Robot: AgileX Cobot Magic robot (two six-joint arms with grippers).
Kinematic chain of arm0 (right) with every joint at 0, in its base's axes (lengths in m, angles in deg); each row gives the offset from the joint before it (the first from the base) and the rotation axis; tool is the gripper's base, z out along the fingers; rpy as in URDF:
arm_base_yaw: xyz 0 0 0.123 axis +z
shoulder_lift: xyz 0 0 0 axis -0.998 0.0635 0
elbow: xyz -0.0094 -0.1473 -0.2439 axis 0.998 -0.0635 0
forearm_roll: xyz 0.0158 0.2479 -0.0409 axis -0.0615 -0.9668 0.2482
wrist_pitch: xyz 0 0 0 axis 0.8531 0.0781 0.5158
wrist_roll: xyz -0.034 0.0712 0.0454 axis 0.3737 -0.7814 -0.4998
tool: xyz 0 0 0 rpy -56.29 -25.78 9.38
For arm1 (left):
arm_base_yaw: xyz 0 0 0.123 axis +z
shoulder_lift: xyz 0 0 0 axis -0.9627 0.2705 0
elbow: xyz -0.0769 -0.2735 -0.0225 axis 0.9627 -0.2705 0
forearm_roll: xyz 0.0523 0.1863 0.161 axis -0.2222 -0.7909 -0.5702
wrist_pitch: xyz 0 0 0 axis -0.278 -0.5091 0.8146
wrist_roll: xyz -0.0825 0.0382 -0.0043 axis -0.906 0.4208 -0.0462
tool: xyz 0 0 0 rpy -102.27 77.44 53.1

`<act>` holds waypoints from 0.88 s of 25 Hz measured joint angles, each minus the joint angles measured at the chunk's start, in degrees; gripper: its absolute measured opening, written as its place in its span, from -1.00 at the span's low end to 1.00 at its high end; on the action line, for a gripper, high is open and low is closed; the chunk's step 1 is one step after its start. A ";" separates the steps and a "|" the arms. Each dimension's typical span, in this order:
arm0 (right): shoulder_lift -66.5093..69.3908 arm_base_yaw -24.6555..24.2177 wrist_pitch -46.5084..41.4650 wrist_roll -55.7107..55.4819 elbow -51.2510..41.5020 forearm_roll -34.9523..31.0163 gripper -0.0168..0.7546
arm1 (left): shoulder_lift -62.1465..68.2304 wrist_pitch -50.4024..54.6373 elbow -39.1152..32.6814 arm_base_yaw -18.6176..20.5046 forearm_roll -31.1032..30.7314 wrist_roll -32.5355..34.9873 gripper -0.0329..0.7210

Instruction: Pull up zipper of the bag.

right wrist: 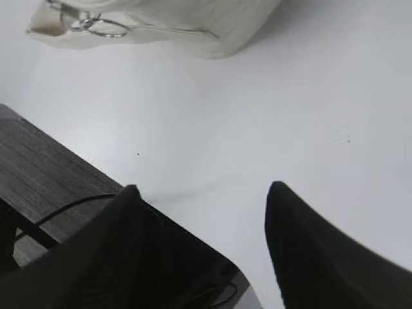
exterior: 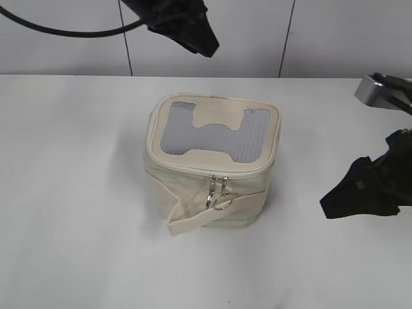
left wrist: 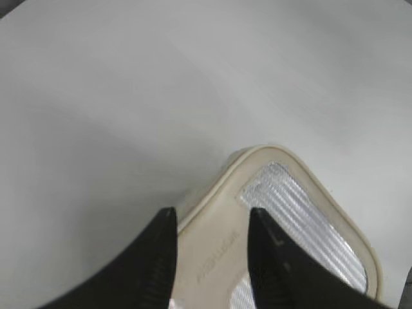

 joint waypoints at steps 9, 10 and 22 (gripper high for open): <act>-2.78 -4.28 -8.34 -7.48 0.05 4.12 0.22 | -33.23 -14.03 -35.87 0.00 -17.34 -21.23 -0.23; -4.46 -4.28 -9.56 -9.14 0.05 6.46 0.20 | -37.73 -14.45 -39.39 0.00 -19.62 -23.93 -0.24; -45.51 -4.28 -16.16 -17.33 -8.78 20.21 0.16 | -95.87 -1.88 -70.39 0.00 -37.11 -41.45 -0.26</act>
